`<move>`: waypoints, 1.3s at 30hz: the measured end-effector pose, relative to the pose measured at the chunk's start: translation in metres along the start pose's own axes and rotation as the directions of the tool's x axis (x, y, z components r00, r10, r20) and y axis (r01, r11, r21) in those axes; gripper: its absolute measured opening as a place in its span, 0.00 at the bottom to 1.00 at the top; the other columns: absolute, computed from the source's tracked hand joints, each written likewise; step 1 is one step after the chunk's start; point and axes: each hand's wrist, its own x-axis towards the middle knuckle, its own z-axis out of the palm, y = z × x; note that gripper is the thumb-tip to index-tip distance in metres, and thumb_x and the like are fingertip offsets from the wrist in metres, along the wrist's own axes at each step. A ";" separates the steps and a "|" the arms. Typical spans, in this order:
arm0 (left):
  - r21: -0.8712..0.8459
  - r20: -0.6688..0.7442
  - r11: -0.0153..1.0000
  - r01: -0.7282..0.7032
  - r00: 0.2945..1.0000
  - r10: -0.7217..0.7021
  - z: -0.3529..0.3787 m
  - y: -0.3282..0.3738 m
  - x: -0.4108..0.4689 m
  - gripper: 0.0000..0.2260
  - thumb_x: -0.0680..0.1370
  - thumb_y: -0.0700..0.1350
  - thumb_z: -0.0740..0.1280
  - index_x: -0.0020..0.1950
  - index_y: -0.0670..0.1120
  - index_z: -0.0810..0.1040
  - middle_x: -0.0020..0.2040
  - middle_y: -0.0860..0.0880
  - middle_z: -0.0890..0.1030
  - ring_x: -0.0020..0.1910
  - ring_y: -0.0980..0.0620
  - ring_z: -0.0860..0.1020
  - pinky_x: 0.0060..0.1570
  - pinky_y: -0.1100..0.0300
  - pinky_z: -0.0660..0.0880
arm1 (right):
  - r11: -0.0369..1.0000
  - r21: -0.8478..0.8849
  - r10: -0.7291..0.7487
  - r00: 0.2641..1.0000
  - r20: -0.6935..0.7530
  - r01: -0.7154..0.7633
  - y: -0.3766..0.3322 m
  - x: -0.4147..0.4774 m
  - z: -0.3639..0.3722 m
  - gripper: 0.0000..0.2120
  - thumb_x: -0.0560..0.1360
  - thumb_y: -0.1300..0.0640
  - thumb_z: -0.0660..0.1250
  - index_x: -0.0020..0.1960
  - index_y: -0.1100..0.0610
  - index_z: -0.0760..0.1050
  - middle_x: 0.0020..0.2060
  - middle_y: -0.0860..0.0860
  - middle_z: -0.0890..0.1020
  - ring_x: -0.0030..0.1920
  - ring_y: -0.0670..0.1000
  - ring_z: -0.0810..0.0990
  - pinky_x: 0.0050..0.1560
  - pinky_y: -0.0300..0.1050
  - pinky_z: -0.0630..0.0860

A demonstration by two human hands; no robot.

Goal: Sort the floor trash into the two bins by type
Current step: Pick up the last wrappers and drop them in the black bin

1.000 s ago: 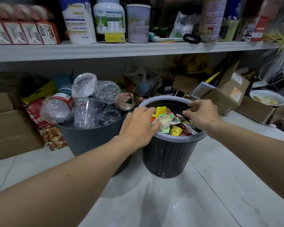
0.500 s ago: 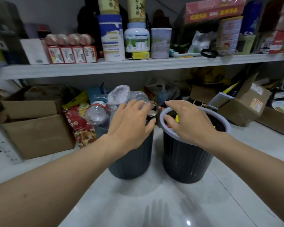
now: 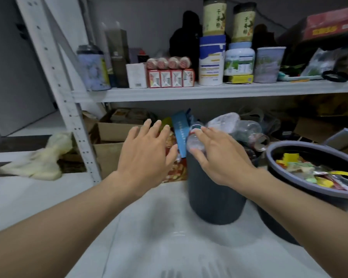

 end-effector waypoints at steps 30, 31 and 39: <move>0.227 0.087 0.751 0.620 0.755 -0.649 -0.034 -0.444 -0.330 0.28 0.80 0.60 0.47 0.77 0.49 0.58 0.77 0.47 0.61 0.77 0.46 0.55 0.73 0.47 0.55 | 0.832 0.156 -0.553 0.817 0.161 0.532 -0.569 0.020 0.124 0.31 0.82 0.41 0.45 0.79 0.54 0.44 0.79 0.55 0.51 0.78 0.56 0.47 0.77 0.55 0.44; 0.237 0.095 0.733 0.637 0.736 -0.670 -0.034 -0.453 -0.344 0.28 0.80 0.60 0.47 0.77 0.49 0.58 0.77 0.48 0.60 0.77 0.46 0.55 0.73 0.47 0.55 | 0.819 0.168 -0.572 0.802 0.171 0.548 -0.585 0.015 0.129 0.31 0.82 0.41 0.45 0.80 0.54 0.43 0.79 0.55 0.50 0.78 0.56 0.47 0.76 0.55 0.43; 0.304 0.172 0.634 0.711 0.613 -0.771 -0.029 -0.495 -0.446 0.29 0.80 0.61 0.48 0.78 0.50 0.52 0.79 0.49 0.56 0.78 0.46 0.52 0.73 0.47 0.53 | 0.724 0.210 -0.689 0.670 0.278 0.657 -0.676 -0.036 0.169 0.31 0.82 0.41 0.44 0.79 0.55 0.42 0.79 0.57 0.49 0.78 0.58 0.46 0.76 0.57 0.41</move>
